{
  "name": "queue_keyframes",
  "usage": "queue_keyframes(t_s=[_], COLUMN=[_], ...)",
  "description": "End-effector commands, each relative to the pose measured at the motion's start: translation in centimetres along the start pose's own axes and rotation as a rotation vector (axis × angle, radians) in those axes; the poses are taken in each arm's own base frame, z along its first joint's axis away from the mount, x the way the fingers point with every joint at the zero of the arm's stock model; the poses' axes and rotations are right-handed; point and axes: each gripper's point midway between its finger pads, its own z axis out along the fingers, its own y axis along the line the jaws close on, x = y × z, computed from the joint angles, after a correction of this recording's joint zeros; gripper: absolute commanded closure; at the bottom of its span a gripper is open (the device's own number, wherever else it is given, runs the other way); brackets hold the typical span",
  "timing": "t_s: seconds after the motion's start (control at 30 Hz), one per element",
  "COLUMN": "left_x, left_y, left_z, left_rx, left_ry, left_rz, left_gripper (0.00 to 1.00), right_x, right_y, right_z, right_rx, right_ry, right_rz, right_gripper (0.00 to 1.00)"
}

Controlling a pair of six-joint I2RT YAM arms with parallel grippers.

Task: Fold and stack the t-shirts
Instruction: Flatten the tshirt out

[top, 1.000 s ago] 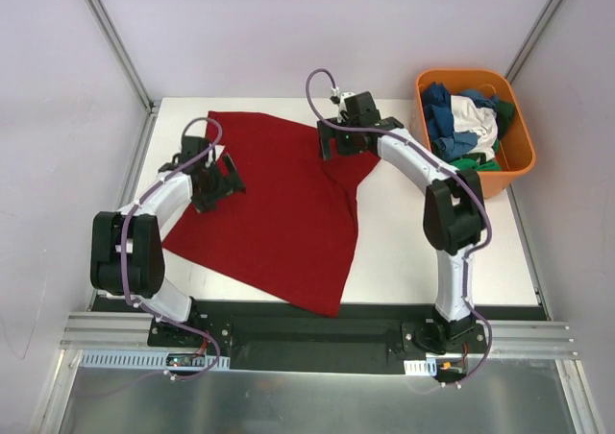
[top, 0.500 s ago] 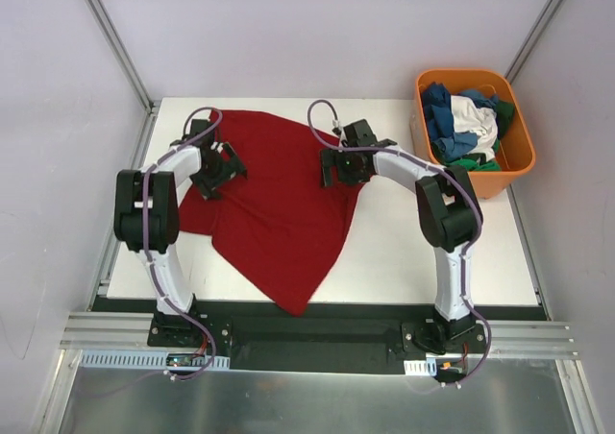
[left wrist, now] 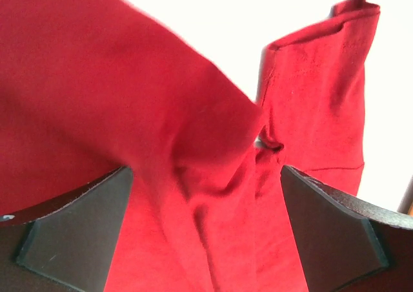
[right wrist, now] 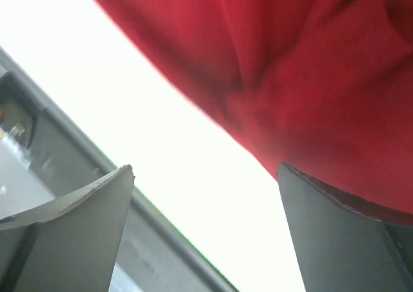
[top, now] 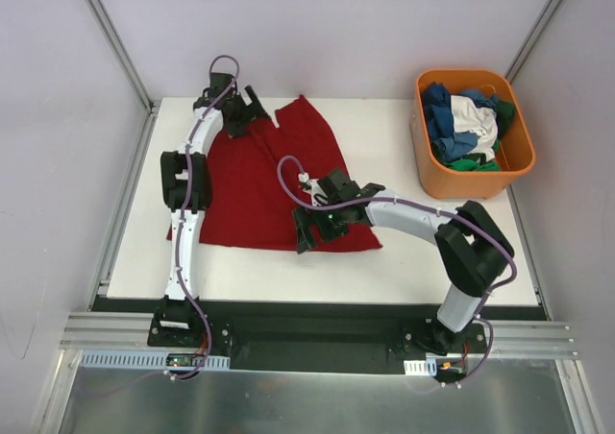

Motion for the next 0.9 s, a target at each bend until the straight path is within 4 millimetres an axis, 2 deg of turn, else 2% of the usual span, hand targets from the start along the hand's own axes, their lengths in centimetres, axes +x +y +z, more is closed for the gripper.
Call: queue_keyframes(t_s=[0.0,0.03,0.07,0.1,0.13,0.17,0.2,0.23,0.27,0.3,0.33,0.37,0.4,0.43,0.47,0.5,0.53,0.57,0.6,0.63,0.67,0.7,0.73,0.77,0.8,0.87], left_x=[2.0,2.4,0.9,0.5,0.8,-0.9,-1.4,-0.9,-2.0,-1.4,-1.4,-2.0,-0.7,-0.3,-0.2,2.0,2.9,3.7,6.9,7.4,7.9,10.8,11.5,12.0,14.1,14.7], left_y=[-5.0,-4.3,-4.7,-4.6,-3.6,-4.3,-4.2,-3.3,-4.2,-2.2,-1.7,-2.0,0.8,1.7,1.6,4.4,5.7,5.6,8.0,10.3,10.8,13.5,15.1,15.8,17.8,20.3], left_z=[-0.2,-0.4,-2.2,-3.1,-3.7,-6.3,-7.4,-8.1,-10.9,-11.4,-12.5,-15.2,-15.3,-16.2,-18.4,-18.4,-19.0,-20.7,-20.4,-21.3,-22.8,-22.7,-23.4,-24.3,-24.4,-25.7], left_rx=[0.12,0.091,0.058,0.037,0.003,-0.008,-0.018,-0.049,-0.042,-0.096,-0.113,-0.116,-0.191,-0.216,-0.221,-0.274,-0.31,-0.305,-0.353,-0.408,-0.413,-0.465,-0.481,-0.484,-0.526,-0.576], left_ry=[0.058,0.065,0.002,-0.02,-0.017,-0.078,-0.096,-0.091,-0.138,-0.129,-0.141,-0.181,-0.162,-0.167,-0.198,-0.15,-0.149,-0.166,-0.104,-0.116,-0.143,-0.091,-0.084,-0.098,-0.066,-0.094], left_rz=[0.091,0.086,0.113,0.126,0.13,0.158,0.163,0.161,0.169,0.151,0.144,0.138,0.113,0.102,0.088,0.053,0.035,0.013,-0.013,-0.057,-0.102,-0.142,-0.201,-0.242,-0.281,-0.362], left_gripper=[0.01,0.01,0.01,0.01,0.01,0.01,0.01,0.01,0.01,0.01,0.01,0.01,0.01,0.01,0.01,0.01,0.01,0.01,0.01,0.01,0.01,0.01,0.01,0.01,0.01,0.01], right_x=[-3.5,-4.3,-4.6,-4.8,-5.0,-4.9,-5.0,-4.7,-4.8,-4.7,-4.5,-4.5,-4.4,-4.6,-4.8,-5.2,-5.6,-6.0,-6.5,-6.8,-7.0,-6.9,-7.5,-7.4,-7.3,-6.9], right_y=[1.7,1.6,1.4,1.1,0.8,0.5,0.1,-0.5,-0.9,-1.7,-2.0,-2.2,-2.9,-3.3,-3.6,-4.1,-4.3,-4.2,-4.4,-4.5,-4.7,-5.2,-5.4,-5.7,-6.4,-6.7], right_z=[-4.6,-5.9,-6.5,-7.2,-8.1,-8.4,-8.8,-8.9,-8.9,-8.7,-8.6,-8.5,-8.2,-8.1,-8.0,-7.7,-7.5,-7.4,-6.9,-6.6,-6.3,-5.5,-5.4,-5.0,-4.3,-3.7], right_rx=[-0.011,0.008,0.02,0.03,0.05,0.063,0.077,0.094,0.104,0.114,0.114,0.115,0.123,0.132,0.134,0.136,0.133,0.126,0.124,0.124,0.124,0.129,0.138,0.146,0.157,0.148], right_ry=[-0.121,-0.152,-0.165,-0.174,-0.187,-0.189,-0.195,-0.18,-0.175,-0.163,-0.149,-0.145,-0.134,-0.135,-0.138,-0.138,-0.139,-0.144,-0.139,-0.138,-0.135,-0.114,-0.121,-0.111,-0.094,-0.074], right_rz=[-0.067,-0.071,-0.1,-0.109,-0.145,-0.157,-0.157,-0.158,-0.15,-0.134,-0.129,-0.128,-0.118,-0.115,-0.119,-0.112,-0.113,-0.126,-0.124,-0.124,-0.126,-0.121,-0.124,-0.12,-0.105,-0.094], right_gripper=[0.03,0.03,0.03,0.03,0.03,0.03,0.03,0.03,0.03,0.03,0.03,0.03,0.02,0.02,0.02,0.01,0.01,0.01,0.03,0.03,0.04,0.04,0.05,0.05,0.06,0.07])
